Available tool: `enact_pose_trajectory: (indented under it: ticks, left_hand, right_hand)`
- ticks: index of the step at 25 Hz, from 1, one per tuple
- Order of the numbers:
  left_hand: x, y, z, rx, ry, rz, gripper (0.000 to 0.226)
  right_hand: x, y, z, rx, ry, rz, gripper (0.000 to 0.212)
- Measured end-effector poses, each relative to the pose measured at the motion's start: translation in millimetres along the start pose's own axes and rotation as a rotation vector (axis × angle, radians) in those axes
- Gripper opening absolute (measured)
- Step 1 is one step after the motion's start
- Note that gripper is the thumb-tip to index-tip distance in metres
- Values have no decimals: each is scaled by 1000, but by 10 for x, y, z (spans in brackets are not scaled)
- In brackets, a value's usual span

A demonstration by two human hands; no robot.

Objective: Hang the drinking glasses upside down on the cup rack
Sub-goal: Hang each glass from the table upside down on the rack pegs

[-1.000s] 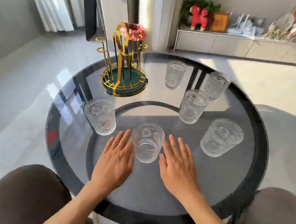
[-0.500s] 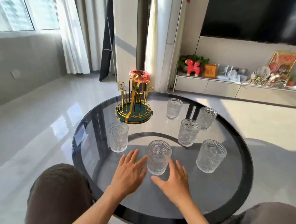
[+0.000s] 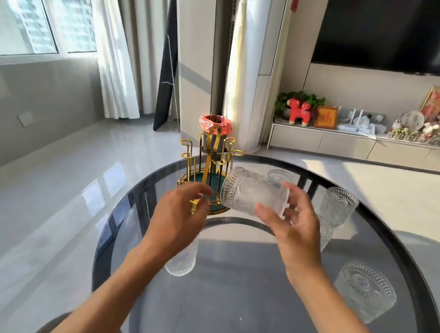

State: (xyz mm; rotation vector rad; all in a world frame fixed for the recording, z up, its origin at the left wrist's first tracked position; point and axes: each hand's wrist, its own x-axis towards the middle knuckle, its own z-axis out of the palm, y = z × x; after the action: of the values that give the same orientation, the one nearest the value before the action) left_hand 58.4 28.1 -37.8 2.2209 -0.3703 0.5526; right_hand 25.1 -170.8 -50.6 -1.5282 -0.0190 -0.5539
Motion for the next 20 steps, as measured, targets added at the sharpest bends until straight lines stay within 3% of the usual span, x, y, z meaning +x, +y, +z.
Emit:
enact_pose_trajectory:
  ticks: [3,9,20]
  left_hand:
    - [326,-237,-57,-10,120,-77,19]
    - [313,-516,-21,52,106,-114,24]
    - [278,-528,-6,163,-125,-149,28]
  right_hand:
    - [544,-234,226,-202,66,-141,60]
    - [1111,-123,767,-616,-112,-420,44]
    - [1284,396,955,-882,-305,-306,41]
